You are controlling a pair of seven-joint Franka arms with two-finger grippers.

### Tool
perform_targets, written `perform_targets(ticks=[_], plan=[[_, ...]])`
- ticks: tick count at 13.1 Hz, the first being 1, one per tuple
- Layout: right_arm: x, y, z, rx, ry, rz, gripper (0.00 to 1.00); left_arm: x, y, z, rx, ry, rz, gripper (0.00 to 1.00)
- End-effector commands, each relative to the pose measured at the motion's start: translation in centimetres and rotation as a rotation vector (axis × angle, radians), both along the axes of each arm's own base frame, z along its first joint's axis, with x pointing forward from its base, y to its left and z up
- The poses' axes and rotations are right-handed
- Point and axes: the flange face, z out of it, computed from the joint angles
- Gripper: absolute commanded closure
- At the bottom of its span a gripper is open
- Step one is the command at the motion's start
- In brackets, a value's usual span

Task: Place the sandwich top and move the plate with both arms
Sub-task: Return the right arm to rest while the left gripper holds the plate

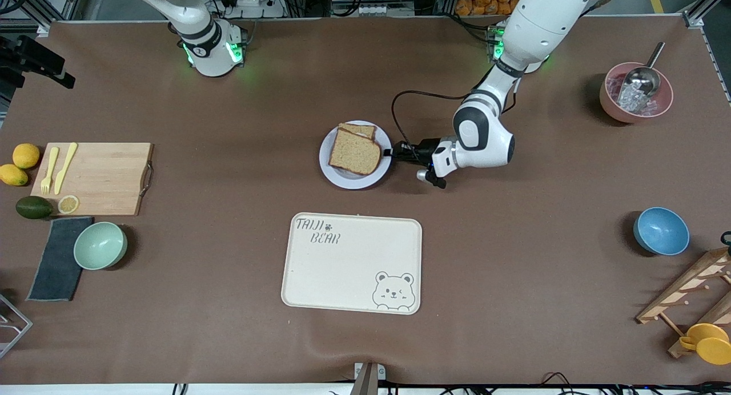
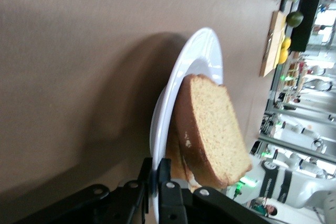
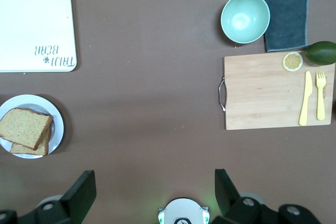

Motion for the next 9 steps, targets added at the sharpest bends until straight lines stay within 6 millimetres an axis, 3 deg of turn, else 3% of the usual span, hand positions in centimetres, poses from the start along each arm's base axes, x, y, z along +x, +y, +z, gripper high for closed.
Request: perform_targets(ticks=[1, 4, 9], plan=[[0.6, -0.5, -0.1, -0.023, -0.016, -0.015, 0.00, 0.8, 0.3, 2.4, -0.045, -0.023, 0.064, 1.00], [2.1, -0.6, -1.3, -0.024, -0.021, 0.014, 0.00, 1.5, 0.7, 3.4, -0.083, -0.019, 0.110, 1.00], [2.3, -0.6, -1.6, -0.017, -0.017, 0.015, 0.00, 2.8, 1.5, 4.9, -0.188, -0.036, 0.177, 1.00]])
